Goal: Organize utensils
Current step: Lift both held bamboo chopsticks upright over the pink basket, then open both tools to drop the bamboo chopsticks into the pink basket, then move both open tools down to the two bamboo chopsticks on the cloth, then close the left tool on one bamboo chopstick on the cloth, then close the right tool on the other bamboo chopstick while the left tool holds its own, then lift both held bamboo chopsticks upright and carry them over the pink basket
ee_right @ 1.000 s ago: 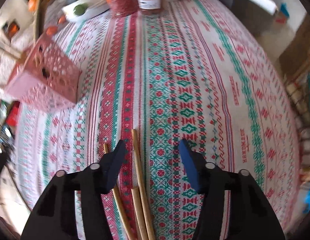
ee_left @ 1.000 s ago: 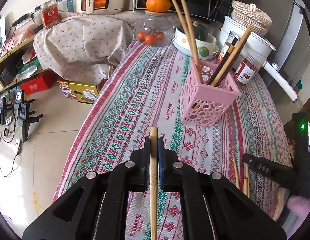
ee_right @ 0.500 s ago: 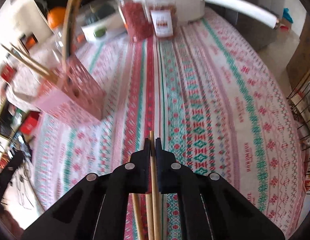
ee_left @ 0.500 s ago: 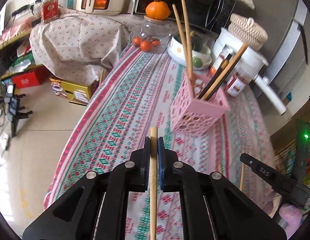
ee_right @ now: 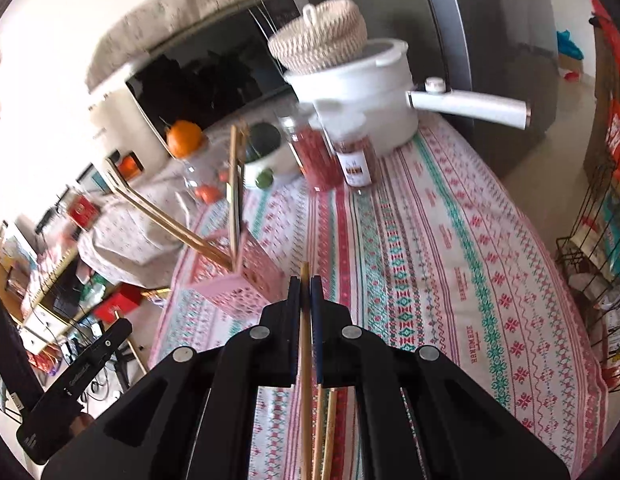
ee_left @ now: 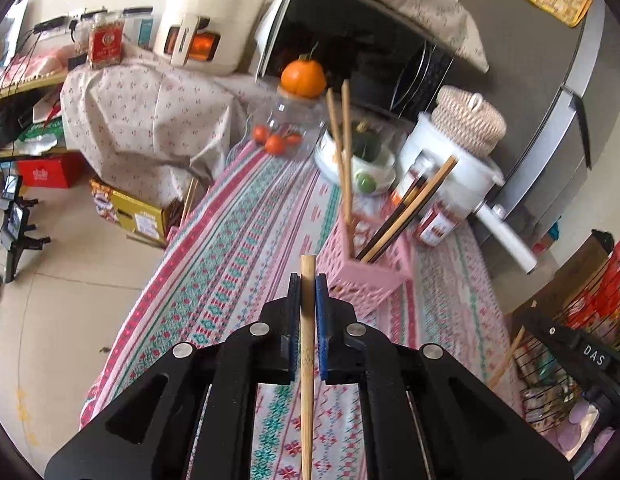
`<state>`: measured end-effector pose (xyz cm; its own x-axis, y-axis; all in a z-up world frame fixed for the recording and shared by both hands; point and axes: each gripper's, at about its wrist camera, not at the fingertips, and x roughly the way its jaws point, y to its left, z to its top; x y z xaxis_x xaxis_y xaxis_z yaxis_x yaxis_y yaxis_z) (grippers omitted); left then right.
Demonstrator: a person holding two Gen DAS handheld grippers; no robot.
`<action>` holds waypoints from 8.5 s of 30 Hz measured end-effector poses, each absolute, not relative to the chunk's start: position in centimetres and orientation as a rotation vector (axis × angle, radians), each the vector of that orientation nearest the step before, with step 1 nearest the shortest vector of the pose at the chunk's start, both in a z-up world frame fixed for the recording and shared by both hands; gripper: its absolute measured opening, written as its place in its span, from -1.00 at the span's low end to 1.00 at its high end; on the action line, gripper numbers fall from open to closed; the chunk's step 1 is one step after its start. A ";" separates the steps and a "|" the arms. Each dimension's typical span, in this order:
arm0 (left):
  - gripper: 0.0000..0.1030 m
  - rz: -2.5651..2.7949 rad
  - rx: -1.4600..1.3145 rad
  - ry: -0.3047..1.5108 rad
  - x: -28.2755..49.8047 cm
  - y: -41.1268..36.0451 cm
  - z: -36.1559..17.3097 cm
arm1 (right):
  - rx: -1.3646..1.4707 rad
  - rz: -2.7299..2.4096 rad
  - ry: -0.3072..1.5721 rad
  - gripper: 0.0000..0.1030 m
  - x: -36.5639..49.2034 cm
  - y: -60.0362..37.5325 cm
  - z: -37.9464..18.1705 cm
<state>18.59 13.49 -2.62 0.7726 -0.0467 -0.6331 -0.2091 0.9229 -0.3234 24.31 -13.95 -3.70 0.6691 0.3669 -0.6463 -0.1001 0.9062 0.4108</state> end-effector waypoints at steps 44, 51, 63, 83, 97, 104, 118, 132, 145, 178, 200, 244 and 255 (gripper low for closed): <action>-0.66 0.081 -0.432 0.514 25.3 16.1 8.3 | 0.456 0.309 0.602 -0.90 29.8 -14.2 9.9; -0.59 0.087 -0.454 0.535 24.2 17.1 7.1 | 0.438 0.303 0.644 -0.89 31.3 -11.3 8.1; -0.26 0.139 -0.348 0.621 22.2 13.4 1.9 | 0.235 0.259 0.669 -0.34 27.9 -9.1 2.4; 0.84 -0.020 -0.395 0.611 17.6 10.0 -1.4 | 0.141 0.109 0.690 0.44 22.4 -12.8 -3.7; 0.85 -0.289 -0.456 0.647 17.7 9.0 -1.9 | 0.129 0.100 0.634 0.64 19.9 -14.5 -3.1; 0.85 -0.355 -0.454 0.700 18.0 8.3 -2.8 | 0.116 0.103 0.661 0.67 19.3 -15.0 -3.8; 0.85 -0.394 -0.461 0.781 18.6 7.2 -4.2 | 0.109 0.111 0.701 0.71 18.6 -16.4 -4.6; 0.85 -0.413 -0.534 0.933 20.4 6.1 -7.0 | 0.108 0.094 0.749 0.74 18.2 -17.9 -5.6; 0.50 -0.019 -0.336 1.284 25.5 3.2 -14.6 | 0.166 0.056 0.898 0.74 18.5 -20.4 -8.0; -0.92 0.048 -0.078 1.152 21.6 4.2 -12.2 | 0.051 0.147 1.180 0.74 20.9 -14.2 -13.2; -0.92 0.003 -0.239 0.844 17.4 11.8 -3.9 | 0.119 0.280 1.096 -0.84 20.1 -7.3 -11.7; -0.90 0.063 -0.279 0.405 24.0 10.8 10.5 | 0.505 0.339 0.599 -0.85 22.4 -18.3 5.7; -0.74 0.132 -0.423 0.526 20.5 15.0 5.4 | 0.507 0.337 0.562 -0.85 22.7 -17.8 6.6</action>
<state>20.47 14.95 5.37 0.8587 0.0152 -0.5123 -0.2292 0.9054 -0.3573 22.74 -17.79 6.61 0.7972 0.4340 -0.4197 -0.1647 0.8251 0.5404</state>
